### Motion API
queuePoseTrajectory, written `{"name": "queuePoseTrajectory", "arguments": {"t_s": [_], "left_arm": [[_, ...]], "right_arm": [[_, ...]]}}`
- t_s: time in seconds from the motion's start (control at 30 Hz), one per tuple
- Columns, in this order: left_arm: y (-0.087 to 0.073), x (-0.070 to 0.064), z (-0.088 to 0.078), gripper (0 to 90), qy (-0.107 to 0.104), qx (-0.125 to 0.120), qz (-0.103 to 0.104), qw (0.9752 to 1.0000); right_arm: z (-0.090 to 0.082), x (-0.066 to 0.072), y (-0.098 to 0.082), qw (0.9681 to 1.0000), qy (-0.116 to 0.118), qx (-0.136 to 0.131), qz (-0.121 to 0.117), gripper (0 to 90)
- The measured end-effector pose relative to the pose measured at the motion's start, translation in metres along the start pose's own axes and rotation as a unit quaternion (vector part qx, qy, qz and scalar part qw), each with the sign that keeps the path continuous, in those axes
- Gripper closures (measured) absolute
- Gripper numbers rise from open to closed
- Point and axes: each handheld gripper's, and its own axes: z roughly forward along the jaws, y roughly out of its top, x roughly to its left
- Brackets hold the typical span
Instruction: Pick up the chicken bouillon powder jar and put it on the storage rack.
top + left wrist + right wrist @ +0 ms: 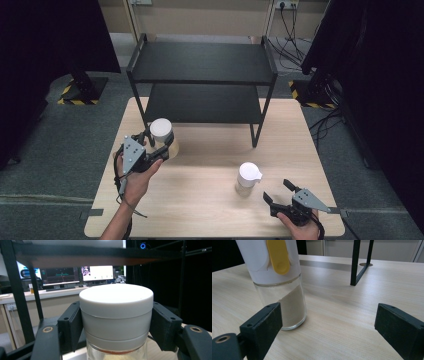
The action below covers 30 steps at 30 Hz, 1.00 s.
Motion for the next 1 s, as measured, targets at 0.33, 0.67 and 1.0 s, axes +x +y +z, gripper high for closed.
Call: {"name": "queuePoseTrajectory", "arguments": {"t_s": [0.33,0.67,1.0], "left_arm": [[0.018,-0.001,0.003,33.5,0.018,-0.023,0.002,0.9996],[0.033,0.000,0.008,33.5,0.030,-0.038,0.005,0.9988],[0.051,0.001,0.016,33.5,0.046,-0.049,0.008,0.9977]], "right_arm": [[0.000,0.000,0.000,1.0000,0.000,0.000,0.001,7.9],[0.000,0.000,0.000,1.0000,-0.001,0.000,0.002,7.9],[0.000,0.000,0.000,1.0000,0.000,0.000,0.004,7.9]]}}
